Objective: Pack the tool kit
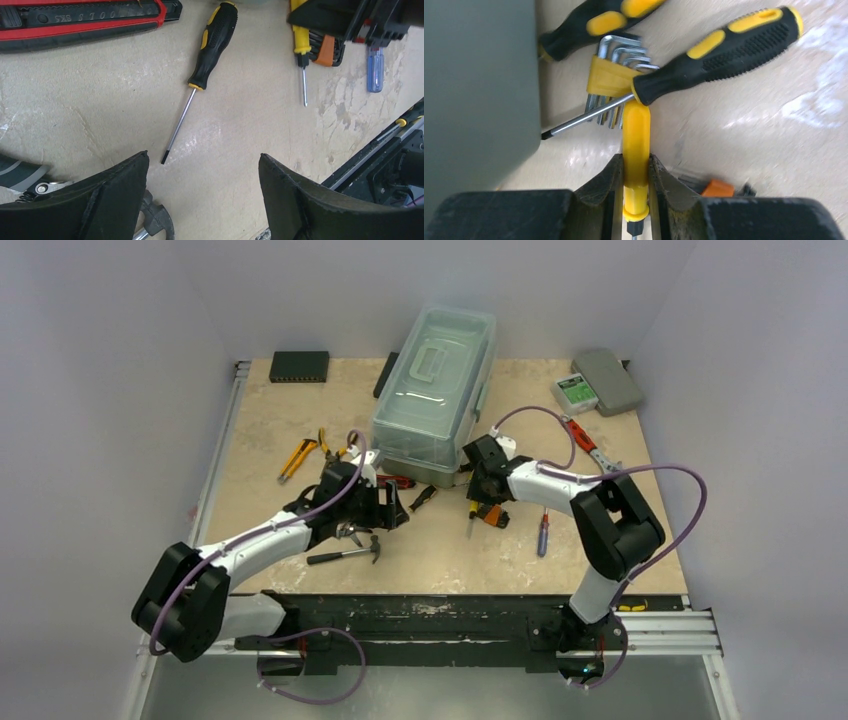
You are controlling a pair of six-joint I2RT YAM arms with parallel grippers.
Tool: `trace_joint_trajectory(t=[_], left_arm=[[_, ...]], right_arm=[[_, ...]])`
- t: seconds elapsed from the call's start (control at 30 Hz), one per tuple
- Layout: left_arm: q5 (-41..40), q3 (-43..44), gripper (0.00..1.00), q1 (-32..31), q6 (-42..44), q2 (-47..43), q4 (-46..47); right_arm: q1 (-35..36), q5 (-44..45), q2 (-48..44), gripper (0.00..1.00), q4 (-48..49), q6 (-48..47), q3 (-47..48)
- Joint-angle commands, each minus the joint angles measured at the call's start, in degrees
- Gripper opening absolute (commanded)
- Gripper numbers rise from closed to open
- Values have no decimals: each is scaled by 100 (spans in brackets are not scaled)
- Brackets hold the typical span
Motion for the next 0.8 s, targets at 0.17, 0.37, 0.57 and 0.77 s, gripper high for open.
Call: trace_joint_trajectory(t=[0.17, 0.37, 0.57, 0.77], left_arm=[[158, 318, 78, -25, 208, 475, 318], [199, 668, 77, -66, 334, 1037, 306], [-150, 684, 76, -316, 337, 1358, 482], [-912, 665, 75, -646, 510, 1315, 516]], right_arm=[[-1369, -453, 705, 12, 13, -600, 778], [-2090, -848, 1260, 12, -48, -734, 1379], [-2301, -1033, 1404, 32, -182, -1047, 1891], [-2303, -1123, 763, 85, -53, -1193, 1564]])
